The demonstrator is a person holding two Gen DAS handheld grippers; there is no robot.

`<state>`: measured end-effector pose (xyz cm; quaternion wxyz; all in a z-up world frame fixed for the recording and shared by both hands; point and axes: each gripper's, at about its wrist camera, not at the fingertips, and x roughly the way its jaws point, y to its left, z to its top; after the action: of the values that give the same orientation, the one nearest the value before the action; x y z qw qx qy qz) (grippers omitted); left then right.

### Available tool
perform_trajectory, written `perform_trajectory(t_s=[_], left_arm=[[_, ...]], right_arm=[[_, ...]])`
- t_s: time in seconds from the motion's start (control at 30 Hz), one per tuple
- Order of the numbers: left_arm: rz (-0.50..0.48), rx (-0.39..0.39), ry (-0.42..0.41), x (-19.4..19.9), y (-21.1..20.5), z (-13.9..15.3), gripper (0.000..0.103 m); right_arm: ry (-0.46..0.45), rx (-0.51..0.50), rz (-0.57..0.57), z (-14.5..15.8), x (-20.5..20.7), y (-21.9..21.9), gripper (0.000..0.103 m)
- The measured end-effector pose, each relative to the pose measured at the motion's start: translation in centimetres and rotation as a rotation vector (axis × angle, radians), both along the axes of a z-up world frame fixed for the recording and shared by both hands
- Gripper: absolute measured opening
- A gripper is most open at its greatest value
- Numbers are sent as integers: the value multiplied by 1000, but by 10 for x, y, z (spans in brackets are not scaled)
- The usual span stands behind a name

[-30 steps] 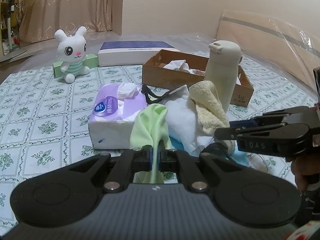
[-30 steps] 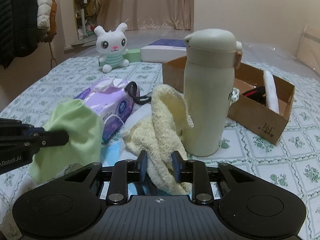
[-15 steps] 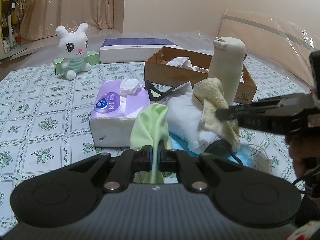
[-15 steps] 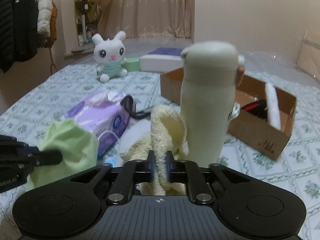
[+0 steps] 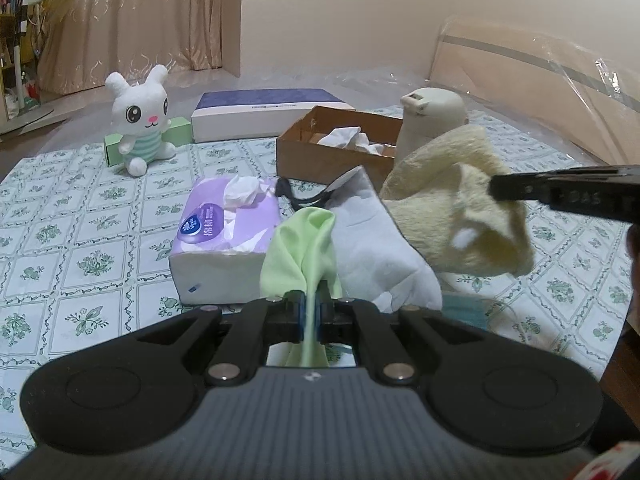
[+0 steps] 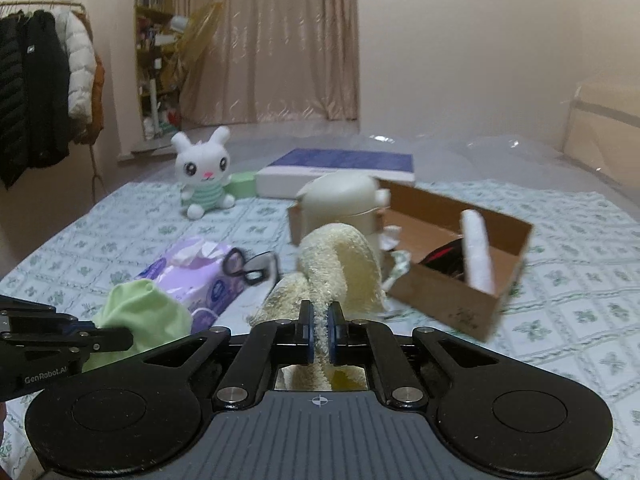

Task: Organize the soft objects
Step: 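Lift the yellow towel off the pile with the right tool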

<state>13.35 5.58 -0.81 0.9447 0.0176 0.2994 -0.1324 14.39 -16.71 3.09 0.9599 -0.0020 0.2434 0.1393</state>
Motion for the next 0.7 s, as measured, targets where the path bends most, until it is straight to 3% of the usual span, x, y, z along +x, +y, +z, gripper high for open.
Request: perform_trajectory(t_s=[0.47, 0.7], left_arm=[[-28, 8, -22, -20, -19, 15, 4], [-65, 9, -23, -25, -37, 18, 4]], right_arm=[[-136, -34, -141, 41, -50, -54, 5], [-17, -89, -129, 6, -33, -57, 6]])
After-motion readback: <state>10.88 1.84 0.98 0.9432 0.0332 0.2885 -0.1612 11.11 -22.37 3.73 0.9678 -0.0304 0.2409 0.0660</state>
